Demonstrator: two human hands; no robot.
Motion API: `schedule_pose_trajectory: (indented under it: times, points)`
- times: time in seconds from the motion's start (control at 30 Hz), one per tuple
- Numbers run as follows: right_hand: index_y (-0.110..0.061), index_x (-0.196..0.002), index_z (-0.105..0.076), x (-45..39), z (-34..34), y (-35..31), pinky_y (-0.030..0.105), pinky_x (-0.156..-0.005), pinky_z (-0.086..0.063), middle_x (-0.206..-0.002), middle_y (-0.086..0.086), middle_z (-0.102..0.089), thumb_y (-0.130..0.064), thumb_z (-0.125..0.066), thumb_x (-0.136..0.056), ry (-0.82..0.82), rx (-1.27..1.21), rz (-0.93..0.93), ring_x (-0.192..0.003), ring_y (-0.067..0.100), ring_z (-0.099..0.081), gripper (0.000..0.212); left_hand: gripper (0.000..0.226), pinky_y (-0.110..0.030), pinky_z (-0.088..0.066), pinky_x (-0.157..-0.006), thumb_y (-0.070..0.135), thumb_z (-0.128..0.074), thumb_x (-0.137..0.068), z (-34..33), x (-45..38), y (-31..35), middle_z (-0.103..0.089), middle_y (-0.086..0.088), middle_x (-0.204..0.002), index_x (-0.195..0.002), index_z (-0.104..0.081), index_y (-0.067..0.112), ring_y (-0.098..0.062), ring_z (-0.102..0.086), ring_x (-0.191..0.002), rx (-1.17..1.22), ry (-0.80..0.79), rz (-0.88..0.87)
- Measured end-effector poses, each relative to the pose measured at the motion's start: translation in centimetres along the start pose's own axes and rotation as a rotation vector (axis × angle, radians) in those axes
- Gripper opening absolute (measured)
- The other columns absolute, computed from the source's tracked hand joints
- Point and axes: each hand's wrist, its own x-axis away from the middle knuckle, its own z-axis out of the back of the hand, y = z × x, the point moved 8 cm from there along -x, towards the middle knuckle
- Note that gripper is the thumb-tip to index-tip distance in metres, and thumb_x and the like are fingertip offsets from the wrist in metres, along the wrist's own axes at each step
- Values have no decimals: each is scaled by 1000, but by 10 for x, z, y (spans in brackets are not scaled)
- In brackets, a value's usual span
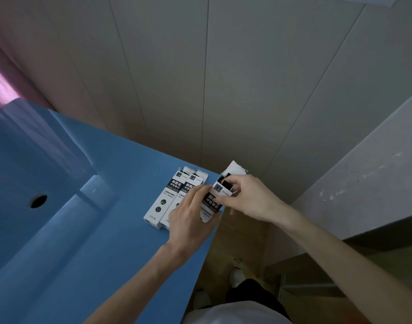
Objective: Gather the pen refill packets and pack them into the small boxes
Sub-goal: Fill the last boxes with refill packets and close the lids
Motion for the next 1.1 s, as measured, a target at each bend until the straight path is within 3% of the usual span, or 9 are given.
schedule_pose_trajectory:
  times: [0.07, 0.13, 0.23, 0.37, 0.47, 0.57, 0.73, 0.9, 1.1]
  points:
    - [-24, -118, -67, 2, 3, -4, 35, -72, -63, -107, -11, -73, -35, -76, -91, 85, 95, 46, -69, 7, -73, 30, 70, -31, -56, -67, 36, -87, -76, 3, -2, 0, -60, 10, -133, -137, -54, 27, -12, -63, -112, 15, 15, 13]
    - [-23, -119, -67, 3, 4, -6, 36, -73, -63, -107, -10, -73, -34, -77, -91, 107, 87, 57, -72, 7, -72, 32, 70, -30, -55, -66, 34, -88, -75, 5, -3, 0, -61, 9, -133, -136, -53, 28, -13, -64, -112, 24, 35, 11]
    - [-22, -113, -66, 1, -2, -9, 33, -64, -62, -101, -8, -75, -28, -75, -93, -11, -7, 31, -66, 13, -75, 22, 68, -30, -55, -63, 31, -88, -74, 6, -4, 6, -62, 9, -132, -133, -53, 27, -13, -65, -112, -6, 56, -21]
    - [-20, -117, -63, 0, -3, -13, 14, -49, -48, -104, -8, -75, -28, -74, -95, -65, -51, 24, -69, 13, -76, 26, 65, -30, -53, -65, 32, -87, -76, 6, -5, 6, -63, 8, -131, -134, -58, 24, -14, -65, -112, -15, 72, -17]
    - [-23, -122, -64, 4, 9, -17, 26, -67, -61, -114, -8, -73, -34, -74, -94, 72, 26, 78, -73, 7, -75, 31, 66, -32, -56, -69, 35, -87, -76, 10, -9, 6, -63, 8, -131, -134, -59, 22, -14, -65, -112, -27, 75, -14]
    - [-27, -132, -64, 11, 23, -22, 36, -86, -61, -131, -7, -69, -41, -73, -93, 246, 126, 134, -83, 4, -73, 43, 67, -30, -53, -70, 38, -88, -75, 12, -13, 6, -64, 8, -130, -134, -57, 23, -14, -66, -112, -39, 78, 1]
    - [-26, -134, -61, 18, 41, -23, 30, -77, -61, -123, -14, -63, -34, -73, -93, 402, 97, 183, -75, 3, -68, 44, 66, -25, -46, -73, 39, -86, -77, 16, -12, 7, -62, 11, -132, -135, -57, 24, -12, -63, -114, -38, 79, 9]
    - [-26, -137, -58, 10, 33, -10, 18, -68, -55, -125, -14, -62, -34, -80, -88, 231, 38, 118, -75, 0, -65, 54, 67, -23, -45, -73, 39, -87, -76, 15, -10, 9, -64, 6, -129, -134, -60, 21, -14, -65, -112, -81, 89, -31]
    - [-27, -126, -70, 12, 35, -12, 23, -71, -58, -113, -15, -71, -29, -81, -87, 215, 84, 131, -69, 2, -68, 41, 67, -21, -44, -73, 38, -90, -74, 18, -8, 10, -66, 5, -127, -132, -62, 18, -14, -66, -109, -109, 108, -59]
